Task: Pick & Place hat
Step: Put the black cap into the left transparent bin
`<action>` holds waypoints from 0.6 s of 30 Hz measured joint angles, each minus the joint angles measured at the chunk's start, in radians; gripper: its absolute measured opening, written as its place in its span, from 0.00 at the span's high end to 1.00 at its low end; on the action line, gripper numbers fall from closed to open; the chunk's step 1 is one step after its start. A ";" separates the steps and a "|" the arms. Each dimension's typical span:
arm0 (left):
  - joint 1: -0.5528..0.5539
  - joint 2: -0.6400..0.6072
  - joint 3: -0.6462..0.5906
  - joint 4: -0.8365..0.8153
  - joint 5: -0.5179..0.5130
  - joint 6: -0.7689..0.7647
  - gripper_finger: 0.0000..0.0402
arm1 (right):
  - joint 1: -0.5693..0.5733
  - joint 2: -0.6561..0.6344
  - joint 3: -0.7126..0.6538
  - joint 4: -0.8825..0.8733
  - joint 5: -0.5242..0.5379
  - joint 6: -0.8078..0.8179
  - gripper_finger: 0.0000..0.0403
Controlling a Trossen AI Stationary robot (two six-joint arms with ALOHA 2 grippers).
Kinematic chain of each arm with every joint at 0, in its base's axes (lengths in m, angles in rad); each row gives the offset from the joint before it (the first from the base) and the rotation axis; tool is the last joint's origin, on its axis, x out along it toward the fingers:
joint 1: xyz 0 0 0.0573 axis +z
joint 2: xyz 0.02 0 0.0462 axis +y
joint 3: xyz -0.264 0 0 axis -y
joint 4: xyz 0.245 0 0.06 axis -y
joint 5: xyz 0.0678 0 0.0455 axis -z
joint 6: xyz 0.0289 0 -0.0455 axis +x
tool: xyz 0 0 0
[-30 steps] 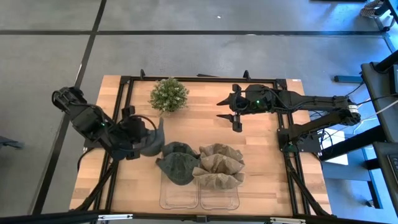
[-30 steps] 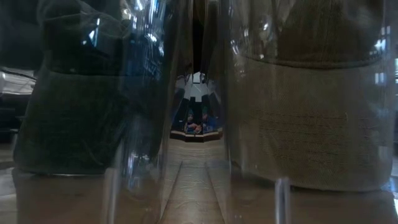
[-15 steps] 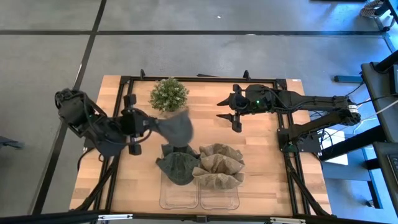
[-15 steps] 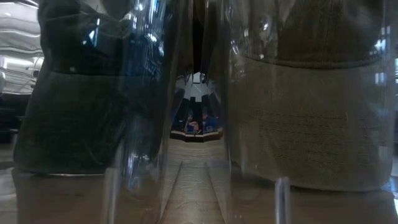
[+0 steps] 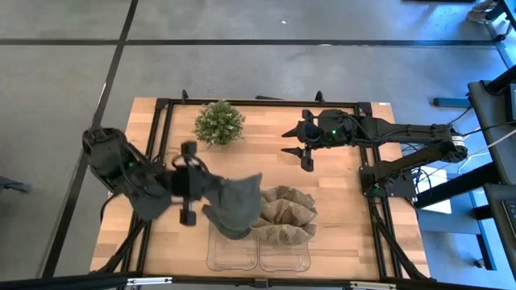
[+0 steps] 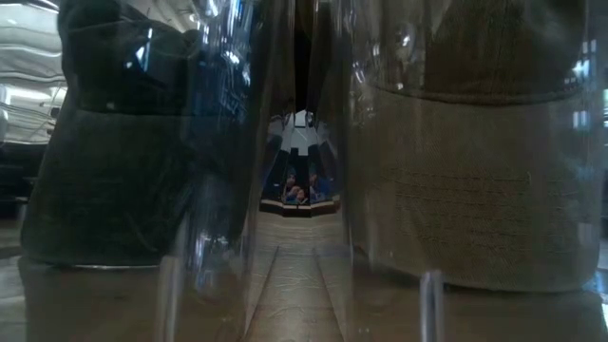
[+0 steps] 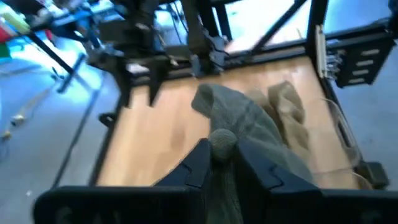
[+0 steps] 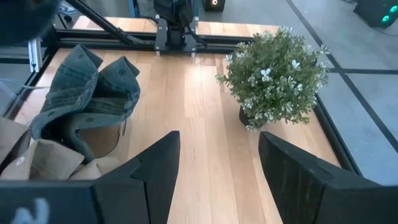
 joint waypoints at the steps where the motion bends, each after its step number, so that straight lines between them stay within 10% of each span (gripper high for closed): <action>1: -0.005 0.013 0.000 0.000 0.020 -0.020 0.90 | 0.000 0.000 0.000 -0.008 0.000 0.000 0.46; 18: -0.203 0.163 0.000 -0.075 -0.011 -0.400 0.90 | 0.000 0.000 0.000 -0.113 0.000 0.044 0.46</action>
